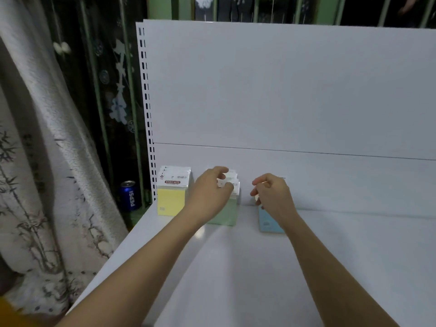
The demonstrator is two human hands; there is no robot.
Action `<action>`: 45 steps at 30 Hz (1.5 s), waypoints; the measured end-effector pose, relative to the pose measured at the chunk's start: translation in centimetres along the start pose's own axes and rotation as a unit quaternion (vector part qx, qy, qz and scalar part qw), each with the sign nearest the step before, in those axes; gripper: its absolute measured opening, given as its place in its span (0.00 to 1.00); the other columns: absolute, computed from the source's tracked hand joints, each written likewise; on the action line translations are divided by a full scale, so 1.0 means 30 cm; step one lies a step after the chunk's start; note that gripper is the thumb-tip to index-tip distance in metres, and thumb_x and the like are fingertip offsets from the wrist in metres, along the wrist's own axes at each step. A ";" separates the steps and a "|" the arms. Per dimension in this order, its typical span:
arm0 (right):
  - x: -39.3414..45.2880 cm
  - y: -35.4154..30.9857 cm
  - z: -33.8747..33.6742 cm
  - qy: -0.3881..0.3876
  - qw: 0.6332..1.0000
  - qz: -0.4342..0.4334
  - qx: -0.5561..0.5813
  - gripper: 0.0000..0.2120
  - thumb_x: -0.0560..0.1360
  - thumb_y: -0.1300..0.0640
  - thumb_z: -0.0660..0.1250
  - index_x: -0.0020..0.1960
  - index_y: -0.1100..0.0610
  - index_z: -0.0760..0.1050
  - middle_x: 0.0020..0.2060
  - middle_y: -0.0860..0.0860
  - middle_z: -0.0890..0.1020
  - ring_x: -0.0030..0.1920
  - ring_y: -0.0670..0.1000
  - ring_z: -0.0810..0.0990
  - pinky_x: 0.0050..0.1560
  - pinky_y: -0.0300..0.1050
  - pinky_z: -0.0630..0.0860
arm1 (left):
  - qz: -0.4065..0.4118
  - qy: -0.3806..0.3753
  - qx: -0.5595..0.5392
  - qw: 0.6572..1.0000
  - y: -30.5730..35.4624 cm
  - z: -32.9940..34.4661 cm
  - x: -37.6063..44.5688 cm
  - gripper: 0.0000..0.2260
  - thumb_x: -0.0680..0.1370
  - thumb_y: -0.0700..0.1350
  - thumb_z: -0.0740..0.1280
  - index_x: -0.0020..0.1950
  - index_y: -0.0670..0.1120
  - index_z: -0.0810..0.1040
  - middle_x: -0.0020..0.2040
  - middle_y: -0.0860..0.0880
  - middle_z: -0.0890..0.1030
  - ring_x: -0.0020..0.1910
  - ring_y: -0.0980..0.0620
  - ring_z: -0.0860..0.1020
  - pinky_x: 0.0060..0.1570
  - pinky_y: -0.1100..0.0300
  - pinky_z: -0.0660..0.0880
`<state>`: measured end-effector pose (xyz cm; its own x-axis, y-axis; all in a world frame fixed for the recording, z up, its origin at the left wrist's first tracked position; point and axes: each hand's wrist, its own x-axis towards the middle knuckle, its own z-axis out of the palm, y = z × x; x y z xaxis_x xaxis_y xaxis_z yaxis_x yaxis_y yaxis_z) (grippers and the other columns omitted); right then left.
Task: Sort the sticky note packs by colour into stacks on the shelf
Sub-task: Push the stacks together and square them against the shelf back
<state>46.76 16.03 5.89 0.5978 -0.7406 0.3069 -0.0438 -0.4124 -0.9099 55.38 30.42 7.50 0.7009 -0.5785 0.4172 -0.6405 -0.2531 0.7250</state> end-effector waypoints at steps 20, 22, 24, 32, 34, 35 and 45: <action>-0.001 0.065 0.007 -0.028 0.996 0.046 -0.066 0.14 0.76 0.63 0.62 0.61 0.57 0.73 0.50 0.55 0.82 0.46 0.56 0.82 0.52 0.55 0.80 | 0.144 0.121 -0.111 0.976 -0.060 0.126 -0.036 0.18 0.74 0.37 0.62 0.63 0.46 0.75 0.60 0.54 0.75 0.61 0.57 0.71 0.61 0.73 0.63; 0.011 0.068 -0.064 0.019 0.997 0.025 -0.073 0.10 0.75 0.64 0.63 0.55 0.57 0.76 0.45 0.56 0.83 0.39 0.54 0.83 0.47 0.54 0.80 | 0.120 0.028 -0.155 0.980 -0.003 0.160 -0.041 0.18 0.76 0.36 0.63 0.64 0.47 0.75 0.59 0.56 0.74 0.59 0.59 0.72 0.60 0.68 0.67; 0.021 0.103 -0.131 0.048 0.996 0.030 -0.073 0.09 0.74 0.64 0.63 0.53 0.57 0.76 0.45 0.57 0.83 0.39 0.54 0.82 0.46 0.54 0.80 | 0.031 -0.067 -0.181 0.981 0.038 0.212 -0.048 0.20 0.76 0.36 0.64 0.67 0.48 0.71 0.58 0.55 0.74 0.58 0.57 0.74 0.58 0.65 0.70; 0.093 0.260 -0.265 -0.132 0.972 0.176 -0.083 0.38 0.71 0.57 0.75 0.74 0.61 0.59 0.62 0.56 0.72 0.61 0.54 0.74 0.61 0.48 0.73 | -0.191 -0.175 -0.177 0.949 0.037 0.405 0.046 0.33 0.68 0.30 0.68 0.71 0.44 0.62 0.61 0.41 0.76 0.57 0.44 0.76 0.51 0.54 0.78; 0.120 0.281 -0.270 -0.179 0.966 0.172 -0.070 0.37 0.69 0.60 0.76 0.72 0.60 0.61 0.60 0.53 0.74 0.60 0.53 0.75 0.60 0.47 0.74 | -0.209 -0.167 -0.171 0.948 0.031 0.435 0.073 0.39 0.66 0.28 0.67 0.75 0.42 0.58 0.62 0.39 0.75 0.60 0.41 0.75 0.53 0.53 0.78; 0.134 0.283 -0.271 -0.205 0.963 0.162 -0.059 0.32 0.69 0.62 0.76 0.68 0.59 0.66 0.59 0.52 0.77 0.59 0.52 0.77 0.61 0.47 0.75 | -0.213 -0.162 -0.183 0.946 0.023 0.450 0.086 0.39 0.64 0.27 0.66 0.74 0.41 0.59 0.62 0.38 0.75 0.60 0.40 0.75 0.50 0.53 0.78; 0.169 0.370 -0.209 -0.077 0.997 -0.020 -0.003 0.23 0.70 0.71 0.70 0.59 0.53 0.73 0.51 0.47 0.81 0.51 0.45 0.81 0.47 0.32 0.76 | -0.140 -0.064 -0.207 0.966 -0.051 0.542 0.120 0.23 0.72 0.27 0.66 0.65 0.42 0.72 0.57 0.44 0.81 0.56 0.47 0.79 0.55 0.53 0.78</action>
<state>44.28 4.38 -0.92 0.7151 -0.6328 0.2968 -0.0215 -0.4444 -0.8956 53.79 16.11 -1.02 0.7669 -0.6304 0.1202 -0.2324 -0.0982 0.9677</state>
